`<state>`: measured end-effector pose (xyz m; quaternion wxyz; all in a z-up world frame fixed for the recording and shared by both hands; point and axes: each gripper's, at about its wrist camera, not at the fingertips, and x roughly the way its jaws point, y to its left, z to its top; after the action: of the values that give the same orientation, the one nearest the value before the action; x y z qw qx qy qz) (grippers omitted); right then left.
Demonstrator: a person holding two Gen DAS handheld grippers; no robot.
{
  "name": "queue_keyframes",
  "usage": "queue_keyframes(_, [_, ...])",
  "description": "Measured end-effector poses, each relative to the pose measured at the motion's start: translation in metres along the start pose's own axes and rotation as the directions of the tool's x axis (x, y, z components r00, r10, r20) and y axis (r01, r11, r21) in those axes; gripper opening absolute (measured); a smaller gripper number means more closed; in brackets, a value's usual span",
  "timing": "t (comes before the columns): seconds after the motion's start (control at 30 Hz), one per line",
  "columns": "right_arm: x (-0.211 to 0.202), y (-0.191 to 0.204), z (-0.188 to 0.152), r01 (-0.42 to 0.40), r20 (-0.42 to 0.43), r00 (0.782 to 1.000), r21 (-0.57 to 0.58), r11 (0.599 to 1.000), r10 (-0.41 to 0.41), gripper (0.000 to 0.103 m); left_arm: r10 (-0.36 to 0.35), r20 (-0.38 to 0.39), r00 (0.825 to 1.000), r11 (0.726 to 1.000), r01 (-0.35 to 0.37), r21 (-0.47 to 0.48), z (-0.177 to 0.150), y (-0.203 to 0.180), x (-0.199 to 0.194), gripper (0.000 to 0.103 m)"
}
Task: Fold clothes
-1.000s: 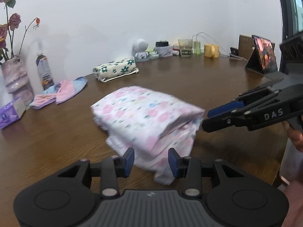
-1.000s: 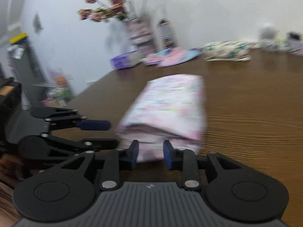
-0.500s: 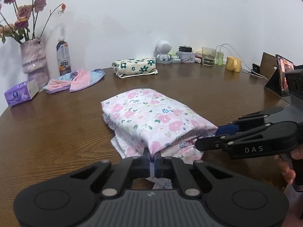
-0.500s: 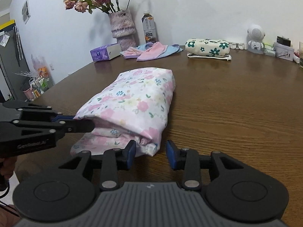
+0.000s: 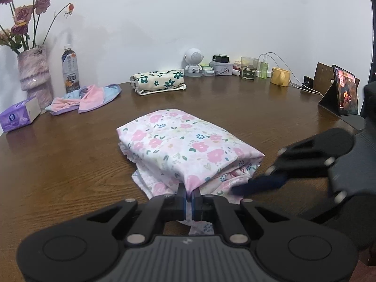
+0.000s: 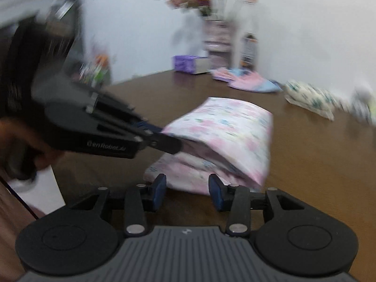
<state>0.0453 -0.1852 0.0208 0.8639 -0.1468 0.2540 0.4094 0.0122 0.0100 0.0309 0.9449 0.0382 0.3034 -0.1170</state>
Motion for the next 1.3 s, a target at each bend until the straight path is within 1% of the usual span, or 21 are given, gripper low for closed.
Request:
queue_keyframes(0.03, [0.008, 0.007, 0.002, 0.003, -0.023, 1.000, -0.056, 0.998, -0.004, 0.034, -0.002, 0.002, 1.000, 1.000, 0.002, -0.001, 0.000, 0.001, -0.001, 0.003])
queue_keyframes(0.07, [0.014, 0.011, 0.004, 0.001, -0.032, 0.999, -0.090, 0.996, -0.004, 0.021, -0.004, 0.003, 1.000, 1.000, 0.004, -0.002, -0.001, 0.002, -0.002, 0.002])
queue_keyframes(0.1, [0.019, 0.016, 0.005, -0.001, -0.042, 0.999, -0.122, 0.992, -0.004, 0.011, -0.008, 0.005, 1.000, 1.000, 0.009, -0.002, -0.001, 0.002, -0.004, 0.002])
queue_keyframes(0.17, [0.029, 0.022, 0.009, 0.007, -0.054, 0.998, -0.164, 0.986, -0.016, 0.002, -0.021, 0.008, 1.000, 1.000, 0.021, -0.004, 0.000, 0.002, -0.005, 0.002])
queue_keyframes(0.23, [0.037, 0.024, 0.014, 0.030, -0.057, 0.998, -0.180, 0.983, -0.041, 0.002, -0.027, 0.009, 1.000, 1.000, 0.027, -0.004, -0.001, 0.003, -0.006, 0.002])
queue_keyframes(0.33, [0.048, 0.026, 0.018, 0.049, -0.041, 0.998, -0.170, 0.984, -0.057, 0.002, -0.031, 0.007, 1.000, 0.999, 0.031, -0.012, -0.003, 0.004, -0.006, 0.002])
queue_keyframes(0.47, [0.052, 0.029, 0.019, 0.067, -0.031, 0.997, -0.163, 0.984, -0.073, 0.002, -0.031, -0.003, 1.000, 0.999, 0.031, -0.024, -0.007, 0.005, -0.002, 0.003])
queue_keyframes(0.53, [0.050, 0.029, 0.019, 0.065, -0.036, 0.997, -0.151, 0.986, -0.071, 0.004, -0.030, -0.013, 0.999, 0.999, 0.030, -0.028, -0.009, 0.005, 0.001, 0.003])
queue_keyframes(0.63, [0.035, 0.027, 0.017, 0.044, -0.054, 0.997, -0.133, 0.990, -0.052, 0.014, -0.032, -0.028, 0.999, 0.999, 0.031, -0.037, -0.013, 0.006, 0.006, 0.003])
queue_keyframes(0.7, [0.022, 0.025, 0.014, 0.045, -0.054, 0.997, -0.137, 0.990, -0.052, 0.028, -0.033, -0.031, 0.999, 0.999, 0.031, -0.040, -0.015, 0.006, 0.007, 0.003])
queue_keyframes(0.8, [0.012, 0.019, 0.009, 0.070, -0.066, 0.995, -0.135, 0.988, -0.080, 0.028, -0.028, -0.026, 0.999, 0.999, 0.027, -0.040, -0.016, 0.004, 0.006, 0.003])
queue_keyframes(0.83, [0.014, 0.016, 0.007, 0.074, -0.075, 0.994, -0.119, 0.990, -0.083, 0.027, -0.026, -0.026, 0.999, 0.999, 0.025, -0.040, -0.016, 0.004, 0.006, 0.003])
queue_keyframes(0.87, [0.016, 0.013, 0.005, 0.077, -0.085, 0.993, -0.102, 0.992, -0.086, 0.023, -0.023, -0.026, 0.999, 0.999, 0.022, -0.038, -0.017, 0.004, 0.005, 0.003])
queue_keyframes(0.93, [0.017, 0.012, 0.005, 0.075, -0.079, 0.994, -0.077, 0.994, -0.081, 0.023, -0.012, -0.022, 1.000, 0.999, 0.011, -0.032, -0.017, 0.003, 0.003, 0.003])
queue_keyframes(1.0, [0.009, 0.011, 0.004, 0.073, -0.057, 0.995, -0.056, 0.996, -0.076, 0.023, 0.002, -0.019, 1.000, 1.000, -0.002, -0.023, -0.016, 0.001, 0.003, 0.007])
queue_keyframes(1.07, [-0.008, 0.006, 0.002, 0.077, -0.028, 0.997, -0.009, 0.997, -0.077, 0.023, 0.016, -0.017, 1.000, 1.000, -0.016, -0.004, -0.016, -0.002, 0.004, 0.008])
queue_keyframes(1.17, [-0.031, -0.004, -0.008, 0.104, -0.015, 0.995, 0.070, 0.992, -0.103, 0.023, 0.045, -0.013, 0.999, 0.999, -0.044, 0.030, -0.017, -0.007, 0.005, 0.009])
queue_keyframes(1.2, [-0.035, -0.009, -0.012, 0.121, -0.018, 0.993, 0.105, 0.987, -0.120, 0.024, 0.055, -0.011, 0.998, 0.998, -0.055, 0.033, -0.018, -0.009, 0.005, 0.011])
queue_keyframes(1.23, [-0.039, -0.015, -0.016, 0.138, -0.021, 0.990, 0.140, 0.981, -0.136, 0.024, 0.067, -0.008, 0.998, 0.997, -0.067, 0.035, -0.018, -0.010, 0.005, 0.016])
queue_keyframes(1.27, [-0.037, -0.020, -0.017, 0.153, -0.023, 0.988, 0.176, 0.973, -0.151, 0.024, 0.079, -0.005, 0.997, 0.996, -0.079, 0.034, -0.018, -0.011, 0.005, 0.018])
queue_keyframes(1.3, [-0.036, -0.025, -0.019, 0.167, -0.026, 0.986, 0.211, 0.963, -0.165, 0.024, 0.086, -0.002, 0.996, 0.996, -0.085, 0.031, -0.018, -0.011, 0.005, 0.018])
